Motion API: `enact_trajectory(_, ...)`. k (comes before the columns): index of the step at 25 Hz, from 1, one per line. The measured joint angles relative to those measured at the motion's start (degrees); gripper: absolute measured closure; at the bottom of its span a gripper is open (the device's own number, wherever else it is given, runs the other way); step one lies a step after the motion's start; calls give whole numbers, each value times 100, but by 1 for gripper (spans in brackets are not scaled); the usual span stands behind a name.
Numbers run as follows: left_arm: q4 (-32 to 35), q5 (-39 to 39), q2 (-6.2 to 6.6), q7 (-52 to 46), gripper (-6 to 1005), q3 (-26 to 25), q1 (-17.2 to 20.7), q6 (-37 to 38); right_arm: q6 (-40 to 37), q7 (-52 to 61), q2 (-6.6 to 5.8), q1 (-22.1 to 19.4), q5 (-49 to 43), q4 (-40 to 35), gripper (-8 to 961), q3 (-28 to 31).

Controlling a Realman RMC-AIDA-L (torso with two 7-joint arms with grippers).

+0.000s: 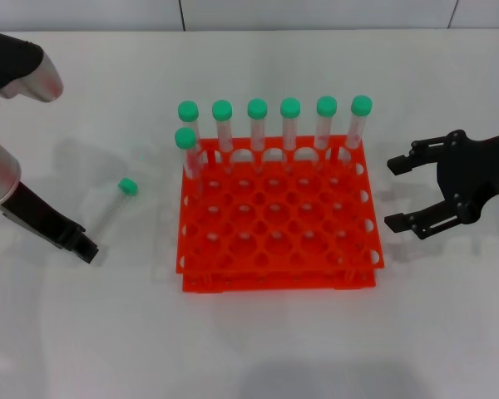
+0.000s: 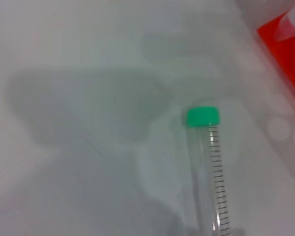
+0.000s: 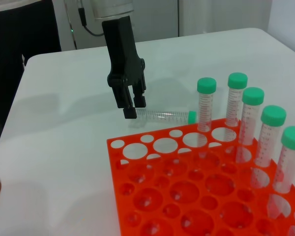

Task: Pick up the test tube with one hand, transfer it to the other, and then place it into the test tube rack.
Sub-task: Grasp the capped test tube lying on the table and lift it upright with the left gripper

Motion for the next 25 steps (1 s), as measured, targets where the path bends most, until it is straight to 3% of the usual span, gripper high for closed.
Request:
enact_trajectory(19,-37,24,0,-49,552,31,-12,-117,2,1,25,0,0,-1,83,-45)
enact_trajectory(25,-377,30,3,-56,675,31,-142,-227,1,0,27,0,1,-1,83,-54)
